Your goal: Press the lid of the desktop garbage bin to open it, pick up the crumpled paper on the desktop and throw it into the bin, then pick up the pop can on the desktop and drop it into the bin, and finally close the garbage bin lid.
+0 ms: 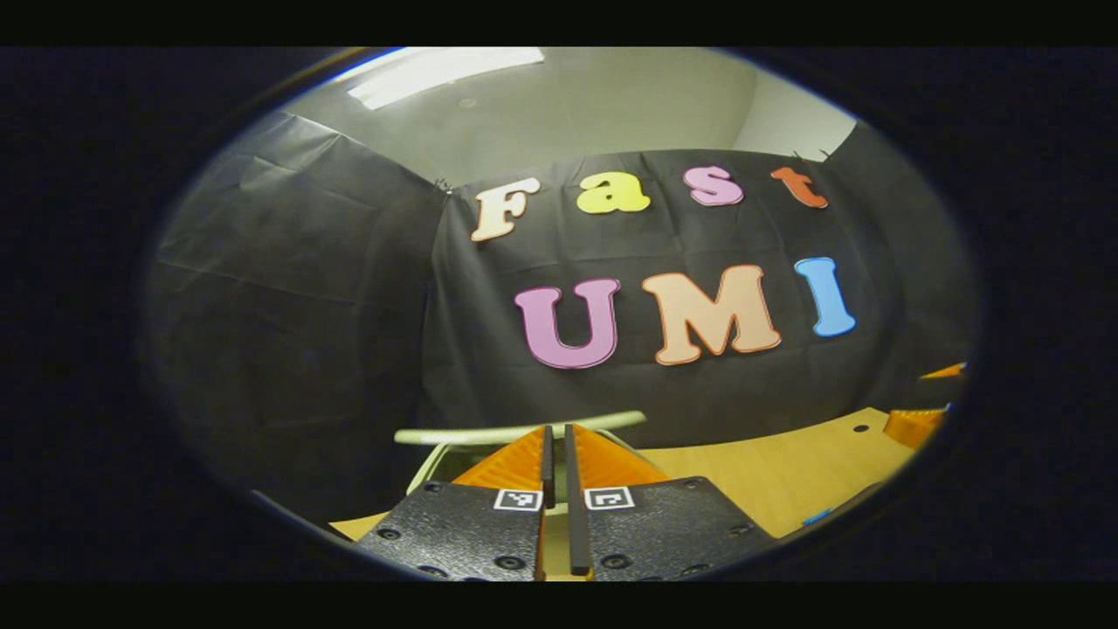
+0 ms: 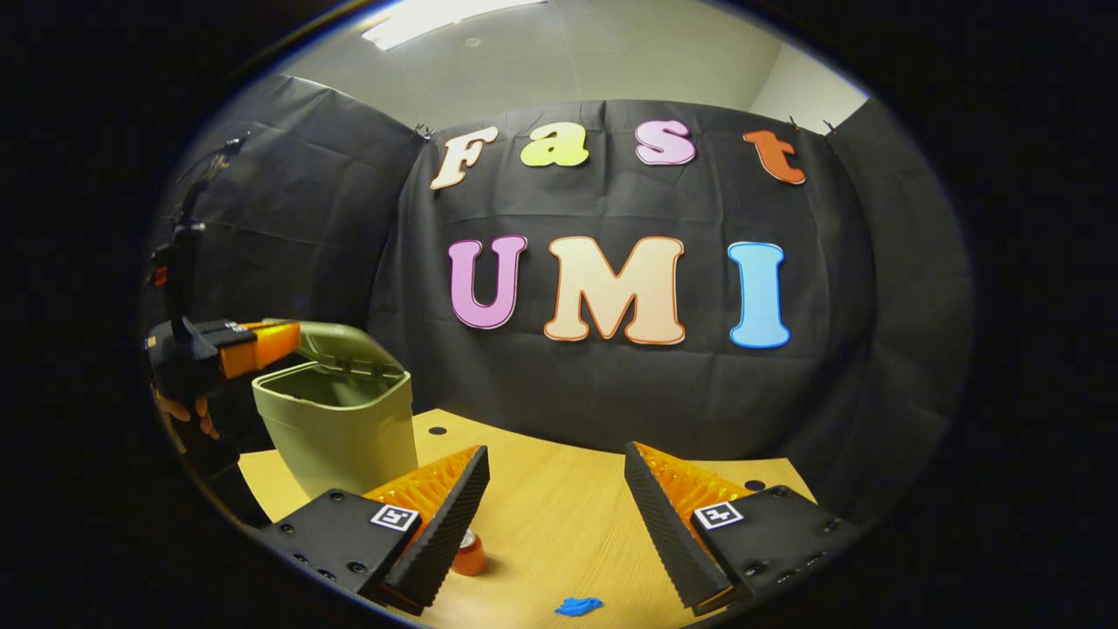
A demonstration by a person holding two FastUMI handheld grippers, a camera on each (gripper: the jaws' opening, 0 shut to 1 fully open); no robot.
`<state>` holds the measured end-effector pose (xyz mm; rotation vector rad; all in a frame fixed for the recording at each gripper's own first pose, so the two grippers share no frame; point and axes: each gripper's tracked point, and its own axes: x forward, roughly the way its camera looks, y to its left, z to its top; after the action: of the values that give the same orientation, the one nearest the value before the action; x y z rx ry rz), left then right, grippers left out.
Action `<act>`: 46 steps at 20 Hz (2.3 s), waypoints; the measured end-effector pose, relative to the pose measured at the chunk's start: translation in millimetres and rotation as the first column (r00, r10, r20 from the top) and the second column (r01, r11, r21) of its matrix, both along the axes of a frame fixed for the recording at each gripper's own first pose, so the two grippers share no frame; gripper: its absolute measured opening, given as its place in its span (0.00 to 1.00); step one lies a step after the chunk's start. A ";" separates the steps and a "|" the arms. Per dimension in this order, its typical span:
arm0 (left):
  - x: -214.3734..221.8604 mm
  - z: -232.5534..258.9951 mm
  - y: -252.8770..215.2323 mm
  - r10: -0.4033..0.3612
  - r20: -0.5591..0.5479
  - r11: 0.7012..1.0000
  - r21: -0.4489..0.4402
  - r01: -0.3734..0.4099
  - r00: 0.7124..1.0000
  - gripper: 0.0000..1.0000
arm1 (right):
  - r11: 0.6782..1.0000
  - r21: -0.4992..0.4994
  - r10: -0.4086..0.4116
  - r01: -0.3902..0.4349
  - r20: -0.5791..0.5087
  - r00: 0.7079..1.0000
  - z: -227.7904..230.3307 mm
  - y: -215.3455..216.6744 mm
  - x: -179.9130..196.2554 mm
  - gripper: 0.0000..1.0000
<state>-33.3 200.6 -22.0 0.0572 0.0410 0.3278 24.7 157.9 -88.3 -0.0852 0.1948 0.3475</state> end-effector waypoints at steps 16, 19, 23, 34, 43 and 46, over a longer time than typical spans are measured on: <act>-52.9 53.2 13.2 0.080 0.087 0.989 0.120 -0.090 0.993 0.93 | 0.984 -0.179 -0.066 -0.012 -0.421 0.905 -212.2 -42.2 6.8 0.99; -57.6 53.6 19.7 0.105 0.078 0.985 0.131 -0.114 0.991 0.99 | 0.973 -0.230 -0.091 -0.034 -0.512 0.854 -246.4 -50.0 -1.7 0.99; -57.3 47.2 26.3 0.120 0.047 0.982 0.144 -0.126 0.992 0.93 | 0.968 -0.247 -0.120 -0.039 -0.595 0.795 -281.5 -56.1 -17.9 0.99; -55.1 36.3 34.4 0.116 0.018 0.986 0.116 -0.117 0.993 0.93 | 0.984 -0.172 -0.086 -0.035 -0.646 0.759 -278.3 -44.0 -29.1 0.27; -58.4 26.4 51.5 0.133 0.011 0.987 0.094 -0.134 0.991 0.93 | 0.998 -0.046 0.012 -0.035 -0.424 0.905 -150.0 14.1 35.0 0.27; -59.4 19.1 61.5 0.140 -0.006 0.986 0.091 -0.139 0.990 0.93 | 0.998 -0.042 0.038 -0.055 -0.338 0.940 -110.6 35.0 53.9 0.27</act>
<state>-92.6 262.1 -3.0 0.1465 0.0424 0.4698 78.6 192.9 -198.9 -0.0802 0.5431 0.4034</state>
